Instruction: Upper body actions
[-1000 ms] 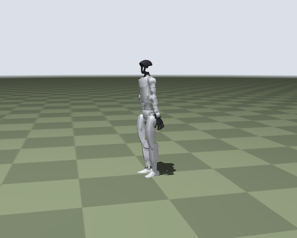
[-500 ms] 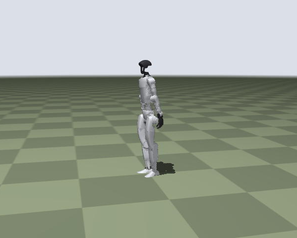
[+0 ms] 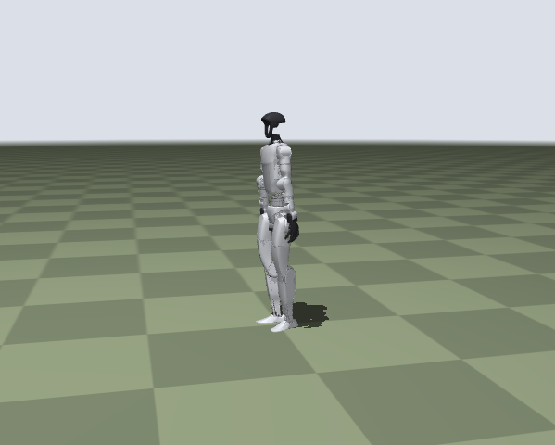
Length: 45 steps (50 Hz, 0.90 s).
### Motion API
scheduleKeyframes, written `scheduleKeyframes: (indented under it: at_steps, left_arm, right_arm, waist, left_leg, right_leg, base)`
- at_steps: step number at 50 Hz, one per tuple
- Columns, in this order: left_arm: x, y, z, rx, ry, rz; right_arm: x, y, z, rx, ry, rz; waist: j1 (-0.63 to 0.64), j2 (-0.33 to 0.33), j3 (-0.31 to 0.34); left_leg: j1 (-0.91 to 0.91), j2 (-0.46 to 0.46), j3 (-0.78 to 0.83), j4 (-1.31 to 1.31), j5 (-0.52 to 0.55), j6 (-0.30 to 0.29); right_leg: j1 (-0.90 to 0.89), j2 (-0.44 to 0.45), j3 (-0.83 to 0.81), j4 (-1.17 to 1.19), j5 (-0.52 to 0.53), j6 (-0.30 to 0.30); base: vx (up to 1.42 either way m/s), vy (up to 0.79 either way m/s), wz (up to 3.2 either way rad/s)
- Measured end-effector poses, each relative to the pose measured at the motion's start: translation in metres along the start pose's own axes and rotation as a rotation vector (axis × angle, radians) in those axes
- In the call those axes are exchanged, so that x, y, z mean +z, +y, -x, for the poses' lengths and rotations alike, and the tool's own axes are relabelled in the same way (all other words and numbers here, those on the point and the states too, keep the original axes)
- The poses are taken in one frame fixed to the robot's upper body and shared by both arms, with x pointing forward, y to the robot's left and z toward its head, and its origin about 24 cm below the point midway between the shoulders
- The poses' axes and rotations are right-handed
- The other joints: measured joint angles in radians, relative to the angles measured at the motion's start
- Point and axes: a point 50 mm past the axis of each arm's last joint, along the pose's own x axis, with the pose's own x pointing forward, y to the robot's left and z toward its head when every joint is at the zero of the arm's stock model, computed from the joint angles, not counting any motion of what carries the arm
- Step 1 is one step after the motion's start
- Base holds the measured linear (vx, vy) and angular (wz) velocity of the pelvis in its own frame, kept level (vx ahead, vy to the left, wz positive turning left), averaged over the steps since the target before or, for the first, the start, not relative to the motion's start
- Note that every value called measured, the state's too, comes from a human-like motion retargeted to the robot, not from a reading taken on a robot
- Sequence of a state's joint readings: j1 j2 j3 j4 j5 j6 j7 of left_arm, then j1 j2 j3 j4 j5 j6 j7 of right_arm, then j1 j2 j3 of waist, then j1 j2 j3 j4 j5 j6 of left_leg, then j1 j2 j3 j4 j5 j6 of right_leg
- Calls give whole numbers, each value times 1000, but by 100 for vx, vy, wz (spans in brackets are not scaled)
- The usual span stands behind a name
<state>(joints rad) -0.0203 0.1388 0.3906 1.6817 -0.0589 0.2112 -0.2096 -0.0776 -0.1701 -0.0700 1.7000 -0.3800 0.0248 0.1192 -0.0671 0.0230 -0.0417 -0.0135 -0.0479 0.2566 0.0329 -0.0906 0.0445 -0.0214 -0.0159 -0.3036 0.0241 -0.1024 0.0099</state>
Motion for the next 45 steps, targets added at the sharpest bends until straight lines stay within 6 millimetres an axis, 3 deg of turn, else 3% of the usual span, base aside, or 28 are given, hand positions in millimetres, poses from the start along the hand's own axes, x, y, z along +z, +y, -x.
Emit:
scheduleKeyframes:
  at_steps: [5,10,16,20,23,29,34,39,45]
  left_arm:
    - [75,-31,22,-115,-169,12]
    - [166,-76,72,-201,-435,-50]
    - [257,-116,171,-162,-778,-261]
    - [294,-137,242,-67,-1009,-372]
    - [310,-154,293,-47,-1182,-395]
    - [318,-186,369,-84,-1434,-373]
    - [317,-196,405,-69,-1588,-285]
    - [316,-197,421,-117,-1698,-153]
    - [316,-197,413,-161,-1672,-146]
  right_arm:
    - [64,-6,12,60,-145,-53]
    - [156,-17,49,79,-367,-11]
    - [265,-27,129,23,-714,144]
    - [320,-30,198,9,-962,154]
    - [349,-29,252,23,-1154,134]
    - [375,-41,344,-6,-1447,65]
    - [379,-54,391,-63,-1599,-40]
    - [378,-59,409,-119,-1644,-37]
    - [377,-62,405,-149,-1621,-12]
  waist:
    - [12,4,-17]
    - [19,11,-50]
    - [29,10,-107]
    - [41,9,-144]
    - [48,10,-168]
    - [54,7,-211]
    - [59,4,-228]
    - [58,5,-228]
    - [61,3,-227]
  left_leg:
    - [0,3,-6,6,5,1]
    - [-4,6,-5,10,8,4]
    - [-10,7,-5,13,6,4]
    - [-16,8,-1,15,0,3]
    - [-25,9,3,15,-4,2]
    - [-43,5,-3,12,-9,0]
    - [-49,1,-9,14,-13,0]
    - [-45,0,-14,14,-15,1]
    - [-46,0,-17,14,-13,0]
  right_leg:
    - [8,-1,-11,-1,4,-1]
    - [8,1,-18,-1,7,-2]
    - [3,3,-17,0,5,-2]
    - [-6,4,-10,3,1,-2]
    - [-15,6,-4,4,-4,-1]
    - [-30,4,-6,2,-13,2]
    - [-31,2,-11,2,-22,4]
    - [-24,4,-14,2,-27,6]
    - [-22,3,-20,1,-27,6]
  base:
    - [-4,1,5]
    - [-1,1,1]
    - [2,0,-1]
    - [0,0,0]
    - [0,0,0]
    - [0,0,0]
    - [0,0,0]
    - [1,0,1]
    - [0,0,0]
